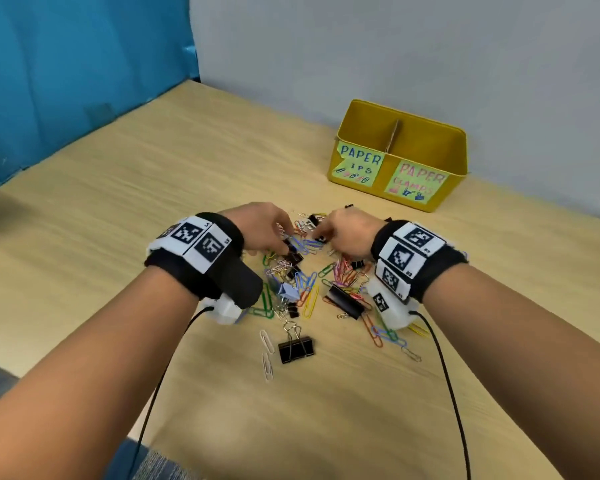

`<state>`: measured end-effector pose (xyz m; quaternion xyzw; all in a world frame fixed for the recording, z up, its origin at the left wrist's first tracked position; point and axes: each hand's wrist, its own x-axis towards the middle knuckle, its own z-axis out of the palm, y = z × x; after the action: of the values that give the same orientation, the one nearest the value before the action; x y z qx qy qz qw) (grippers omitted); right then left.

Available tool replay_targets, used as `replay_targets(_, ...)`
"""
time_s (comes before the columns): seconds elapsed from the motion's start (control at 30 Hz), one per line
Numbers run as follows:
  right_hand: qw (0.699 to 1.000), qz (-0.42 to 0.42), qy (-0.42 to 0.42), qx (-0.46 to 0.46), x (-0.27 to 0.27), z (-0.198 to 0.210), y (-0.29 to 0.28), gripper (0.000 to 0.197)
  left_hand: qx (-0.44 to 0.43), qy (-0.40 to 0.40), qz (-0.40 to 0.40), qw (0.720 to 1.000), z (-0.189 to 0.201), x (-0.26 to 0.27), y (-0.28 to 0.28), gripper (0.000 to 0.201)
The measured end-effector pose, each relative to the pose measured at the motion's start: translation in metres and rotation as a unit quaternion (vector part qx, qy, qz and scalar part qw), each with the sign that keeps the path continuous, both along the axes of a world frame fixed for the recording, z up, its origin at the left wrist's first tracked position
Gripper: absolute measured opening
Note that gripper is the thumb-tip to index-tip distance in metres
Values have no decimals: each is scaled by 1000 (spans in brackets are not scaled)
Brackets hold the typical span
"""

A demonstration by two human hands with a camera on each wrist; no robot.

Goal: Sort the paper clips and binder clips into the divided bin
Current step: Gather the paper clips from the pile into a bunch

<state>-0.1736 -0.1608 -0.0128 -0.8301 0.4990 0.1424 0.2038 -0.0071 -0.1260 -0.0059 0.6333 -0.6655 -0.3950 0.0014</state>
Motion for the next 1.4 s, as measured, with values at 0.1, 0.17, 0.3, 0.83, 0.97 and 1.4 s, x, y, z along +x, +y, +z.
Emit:
replay_targets(0.1, 998, -40, -1, -54, -8, 5, -6, 43, -23, 54, 51, 997, -3, 7, 4, 37)
replay_targets(0.17, 994, -58, -22, -88, -9, 8, -7, 40, -61, 68, 81, 993, -1, 11, 6, 39)
replay_targets(0.3, 993, -27, -92, -69, 4, 7, 1, 41, -88, -75, 30, 993, -1, 14, 6, 50)
replay_targets(0.83, 999, -11, 33, -30, 55, -5, -5, 47, -48, -170, 60, 982, -24, 43, 31, 43)
replay_targets(0.97, 998, 62, 9, 4, 61, 0, 6, 41, -45, -106, 9, 993, -28, 23, 40, 50)
replay_targets(1.4, 999, 24, 47, 1, 28, 30, 4, 14, -21, -75, 21, 997, -24, -2, 31, 45)
